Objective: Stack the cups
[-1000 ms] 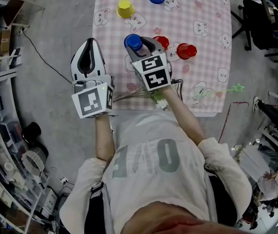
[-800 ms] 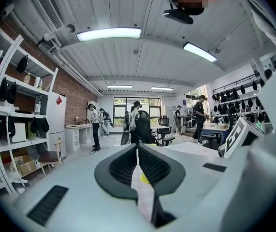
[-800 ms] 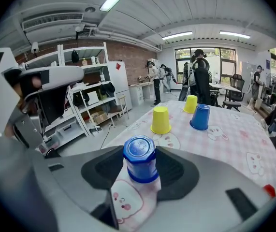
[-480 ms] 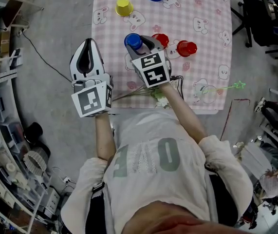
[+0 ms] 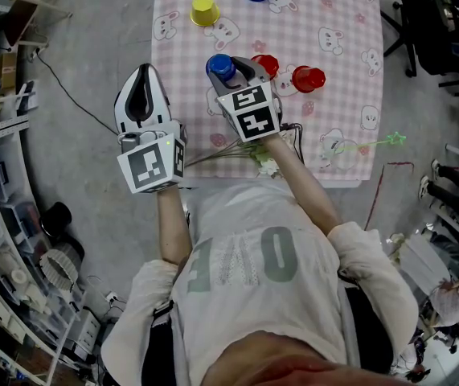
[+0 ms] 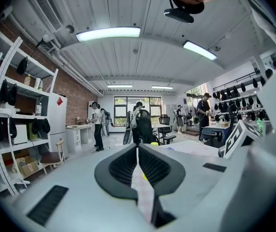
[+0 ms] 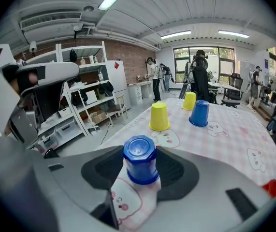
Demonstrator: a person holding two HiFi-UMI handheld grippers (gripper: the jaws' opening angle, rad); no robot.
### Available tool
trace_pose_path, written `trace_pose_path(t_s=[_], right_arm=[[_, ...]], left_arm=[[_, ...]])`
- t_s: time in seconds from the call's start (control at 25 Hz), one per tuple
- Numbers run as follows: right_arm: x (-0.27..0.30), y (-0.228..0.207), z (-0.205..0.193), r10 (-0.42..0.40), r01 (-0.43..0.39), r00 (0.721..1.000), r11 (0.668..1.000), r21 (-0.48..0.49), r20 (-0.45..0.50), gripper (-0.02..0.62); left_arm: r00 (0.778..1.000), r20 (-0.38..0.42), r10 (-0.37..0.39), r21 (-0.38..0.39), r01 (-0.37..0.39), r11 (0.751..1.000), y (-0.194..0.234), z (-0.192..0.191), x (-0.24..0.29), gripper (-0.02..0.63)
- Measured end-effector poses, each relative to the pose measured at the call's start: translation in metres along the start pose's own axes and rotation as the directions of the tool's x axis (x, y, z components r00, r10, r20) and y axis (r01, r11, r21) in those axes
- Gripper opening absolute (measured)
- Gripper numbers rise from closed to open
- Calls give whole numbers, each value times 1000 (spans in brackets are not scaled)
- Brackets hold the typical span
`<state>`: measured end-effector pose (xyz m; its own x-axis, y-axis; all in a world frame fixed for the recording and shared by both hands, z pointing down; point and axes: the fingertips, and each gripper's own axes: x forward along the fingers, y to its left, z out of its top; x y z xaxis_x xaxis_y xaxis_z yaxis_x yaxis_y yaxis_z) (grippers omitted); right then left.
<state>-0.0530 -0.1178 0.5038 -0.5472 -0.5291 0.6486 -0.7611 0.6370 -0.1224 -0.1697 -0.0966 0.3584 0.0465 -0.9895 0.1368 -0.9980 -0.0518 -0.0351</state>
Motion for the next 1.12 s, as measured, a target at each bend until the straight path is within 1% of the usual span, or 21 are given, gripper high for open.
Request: trace_pose_path(t_s=[0.24,0.36,0.64,0.76,0.84,0.92,1.0,1.12], right_arm=[[0,-1,1,-15,15,1000,1000,-4,8,218],[-1,0,3,-22,23,999,1000,-10,26,218],[-40,7,37,29,-29,990,1000,1,140,219],[-64,0,51,16,-19,980,1000,13,200,219],[-88,-16,57,-36,29,968,999,29,246,219],[-109,-40,53,-113,105,959,993,47,261,219],[-126,-69,36,-213,202,948,977,68,235,219],[-143,-112,3,-356,337,920,932,132,166,219]], left_arm=[[1000,-4,-3,-1,3,1000,-1,-1,0,34],[1000,-2,-3,-1,3,1000,0,0,-1,34],[1000,8,-4,1,4,1000,1,3,-2,34],[1000,14,-8,1,8,1000,-2,6,-4,34],[1000,22,-13,2,13,1000,-3,8,-6,34],[1000,25,-17,-1,17,1000,-4,9,-7,34],[1000,25,-18,-3,18,1000,-3,9,-8,34],[999,29,-21,-1,21,1000,-5,11,-8,34]])
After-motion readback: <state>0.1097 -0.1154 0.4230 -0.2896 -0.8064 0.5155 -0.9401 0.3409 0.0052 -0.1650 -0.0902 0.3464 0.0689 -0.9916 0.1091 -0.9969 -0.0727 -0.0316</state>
